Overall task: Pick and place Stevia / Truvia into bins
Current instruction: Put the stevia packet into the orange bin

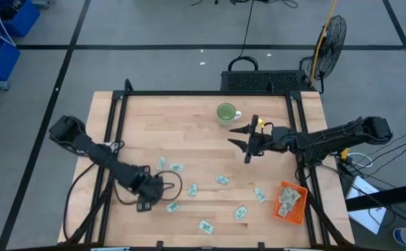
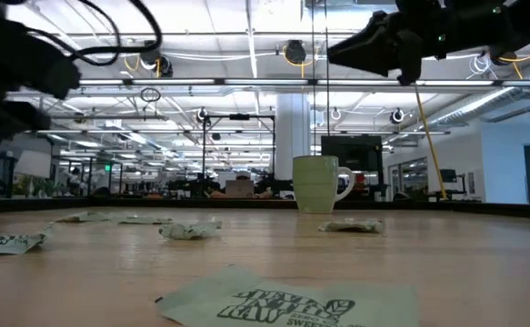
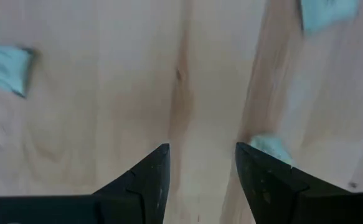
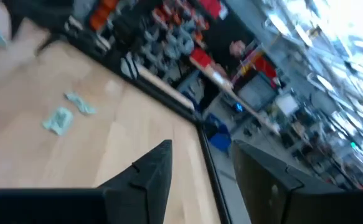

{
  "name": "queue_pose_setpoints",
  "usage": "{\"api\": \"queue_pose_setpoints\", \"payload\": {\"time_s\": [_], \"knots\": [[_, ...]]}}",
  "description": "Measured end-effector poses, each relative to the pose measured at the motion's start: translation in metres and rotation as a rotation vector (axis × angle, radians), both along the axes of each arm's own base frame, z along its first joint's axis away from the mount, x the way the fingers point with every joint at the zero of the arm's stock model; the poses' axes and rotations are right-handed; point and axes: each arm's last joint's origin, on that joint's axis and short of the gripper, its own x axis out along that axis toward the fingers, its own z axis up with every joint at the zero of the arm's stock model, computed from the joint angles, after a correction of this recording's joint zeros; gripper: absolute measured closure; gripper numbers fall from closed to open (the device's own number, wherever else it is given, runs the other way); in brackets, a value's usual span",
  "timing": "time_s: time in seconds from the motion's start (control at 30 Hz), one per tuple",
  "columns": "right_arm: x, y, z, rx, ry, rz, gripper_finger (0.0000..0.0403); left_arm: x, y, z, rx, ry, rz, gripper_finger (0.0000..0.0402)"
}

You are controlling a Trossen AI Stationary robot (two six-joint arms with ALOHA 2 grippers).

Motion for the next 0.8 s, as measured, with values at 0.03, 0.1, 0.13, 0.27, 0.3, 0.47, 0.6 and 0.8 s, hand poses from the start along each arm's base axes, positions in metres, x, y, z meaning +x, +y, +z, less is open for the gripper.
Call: {"api": "queue_pose_setpoints", "payload": {"time_s": [0.03, 0.1, 0.13, 0.27, 0.3, 0.47, 0.6, 0.8], "knots": [[0.000, 0.000, 0.001, 0.000, -0.015, 0.013, 0.0241, -0.002, -0.004, -0.002, 0.003, 0.005, -0.016, 0.0213], [0.000, -0.001, 0.004, 0.002, -0.037, 0.049, 0.0241, -0.004, -0.013, -0.007, 0.005, 0.012, -0.043, 0.0213], [0.001, -0.001, 0.004, 0.003, -0.044, 0.067, 0.0241, -0.005, -0.016, -0.010, 0.004, 0.011, -0.054, 0.0213], [0.001, -0.003, 0.007, 0.004, -0.073, 0.107, 0.0242, -0.003, -0.028, -0.018, -0.015, -0.014, -0.091, 0.0213], [0.001, -0.003, 0.008, 0.003, -0.079, 0.105, 0.0242, -0.003, -0.030, -0.020, -0.014, -0.016, -0.098, 0.0213], [0.001, -0.005, 0.009, 0.002, -0.095, 0.095, 0.0241, -0.001, -0.034, -0.027, 0.012, -0.014, -0.107, 0.0213], [0.001, -0.007, 0.010, -0.008, -0.099, 0.090, 0.0242, -0.001, -0.034, -0.028, 0.019, -0.015, -0.140, 0.0231], [0.001, -0.007, 0.010, -0.010, -0.099, 0.090, 0.0239, 0.001, -0.030, -0.026, 0.024, -0.032, -0.204, 0.0324]]}}
